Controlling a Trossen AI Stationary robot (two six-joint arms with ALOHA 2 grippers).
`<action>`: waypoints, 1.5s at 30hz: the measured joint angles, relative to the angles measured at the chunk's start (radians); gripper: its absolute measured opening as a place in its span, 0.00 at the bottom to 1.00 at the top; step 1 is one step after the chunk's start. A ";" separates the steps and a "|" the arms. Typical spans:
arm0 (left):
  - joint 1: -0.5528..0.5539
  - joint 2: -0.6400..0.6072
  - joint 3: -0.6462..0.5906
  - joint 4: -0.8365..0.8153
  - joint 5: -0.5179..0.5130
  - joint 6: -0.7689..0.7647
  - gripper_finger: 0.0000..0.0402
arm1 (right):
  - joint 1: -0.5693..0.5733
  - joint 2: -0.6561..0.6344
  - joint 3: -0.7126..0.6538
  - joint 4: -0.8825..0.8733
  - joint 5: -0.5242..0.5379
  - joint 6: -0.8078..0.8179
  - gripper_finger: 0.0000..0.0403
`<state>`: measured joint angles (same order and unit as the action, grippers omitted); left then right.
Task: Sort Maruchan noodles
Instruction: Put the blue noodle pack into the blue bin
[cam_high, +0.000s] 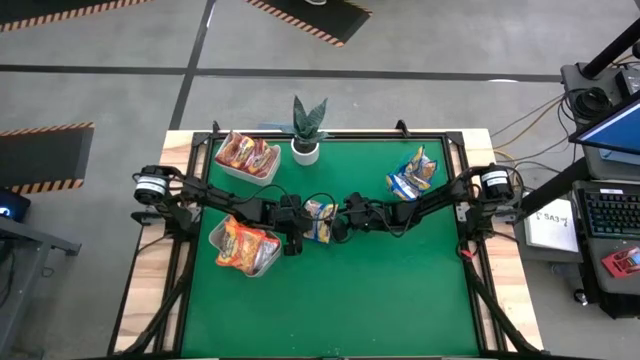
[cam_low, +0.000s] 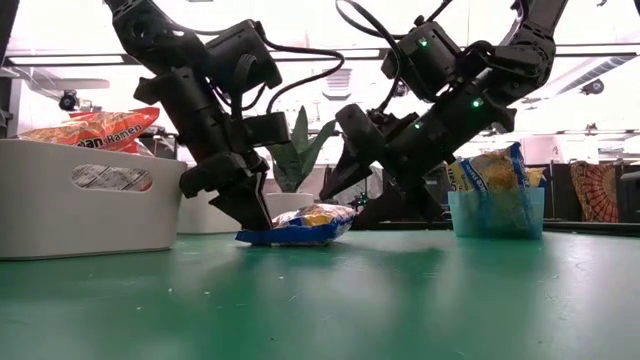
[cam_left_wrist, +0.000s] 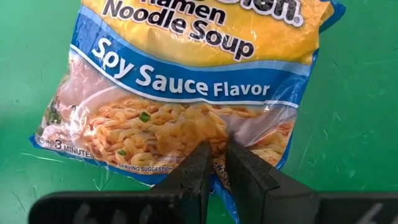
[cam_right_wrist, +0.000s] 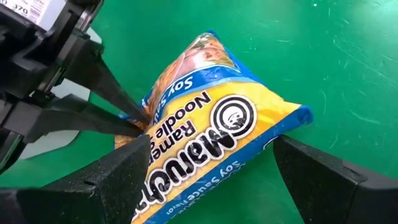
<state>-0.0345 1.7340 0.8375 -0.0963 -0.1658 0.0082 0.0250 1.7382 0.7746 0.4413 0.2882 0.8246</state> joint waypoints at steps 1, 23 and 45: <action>0.000 0.000 0.000 0.000 0.000 0.000 0.09 | 0.000 0.000 0.000 0.003 0.000 -0.004 0.81; 0.000 0.000 0.000 0.018 0.001 0.001 0.09 | 0.000 0.130 0.042 0.179 -0.053 -0.052 0.70; -0.013 -0.010 0.000 0.025 0.000 -0.036 0.09 | -0.006 0.120 0.057 0.179 -0.061 -0.131 0.14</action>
<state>-0.0473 1.7238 0.8375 -0.0709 -0.1661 -0.0277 0.0190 1.8584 0.8318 0.6201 0.2272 0.6932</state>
